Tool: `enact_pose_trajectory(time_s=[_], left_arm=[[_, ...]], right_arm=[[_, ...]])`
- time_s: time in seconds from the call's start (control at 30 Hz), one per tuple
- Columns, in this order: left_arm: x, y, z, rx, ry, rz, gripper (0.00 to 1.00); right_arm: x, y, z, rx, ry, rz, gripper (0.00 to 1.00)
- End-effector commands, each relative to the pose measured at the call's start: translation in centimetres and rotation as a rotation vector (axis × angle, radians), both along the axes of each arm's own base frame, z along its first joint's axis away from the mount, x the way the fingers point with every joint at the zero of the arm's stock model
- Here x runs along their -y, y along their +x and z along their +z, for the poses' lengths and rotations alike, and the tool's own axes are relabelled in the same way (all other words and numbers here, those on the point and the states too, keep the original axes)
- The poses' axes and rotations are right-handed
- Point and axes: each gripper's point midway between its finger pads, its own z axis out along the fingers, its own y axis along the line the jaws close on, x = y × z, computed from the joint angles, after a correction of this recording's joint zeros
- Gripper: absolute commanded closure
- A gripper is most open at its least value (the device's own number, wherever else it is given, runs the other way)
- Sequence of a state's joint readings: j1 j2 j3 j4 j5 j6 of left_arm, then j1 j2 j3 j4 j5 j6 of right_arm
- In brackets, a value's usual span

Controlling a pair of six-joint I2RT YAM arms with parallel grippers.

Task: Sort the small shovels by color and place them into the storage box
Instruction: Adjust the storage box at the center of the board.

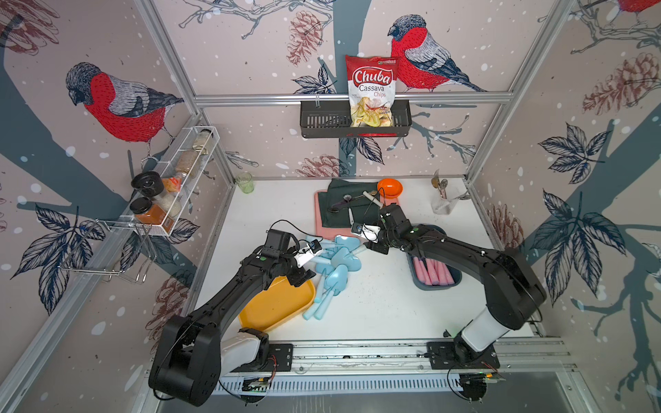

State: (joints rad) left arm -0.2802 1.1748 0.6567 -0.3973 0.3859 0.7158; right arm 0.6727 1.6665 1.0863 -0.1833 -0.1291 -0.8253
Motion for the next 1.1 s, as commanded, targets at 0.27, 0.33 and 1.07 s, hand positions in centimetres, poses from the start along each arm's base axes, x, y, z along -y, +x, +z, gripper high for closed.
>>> enact_pose_trajectory(time_s=[0.27,0.33,1.07], left_arm=[[-5.6,0.9,-0.3,0.091,0.272,-0.025,0.25],[-6.8,1.5,-0.8,0.106,0.334,0.012,0.24],[-11.0,6.2,-3.1,-0.050,0.231,0.482,0.62]], right_arm=[[-2.0,-1.5,1.5,0.019,0.139,0.005,0.48],[-2.0,-2.1,1.7,0.024,0.152,0.002,0.48],[-1.7,-4.7,3.9,0.009,0.294,-0.065,0.47]])
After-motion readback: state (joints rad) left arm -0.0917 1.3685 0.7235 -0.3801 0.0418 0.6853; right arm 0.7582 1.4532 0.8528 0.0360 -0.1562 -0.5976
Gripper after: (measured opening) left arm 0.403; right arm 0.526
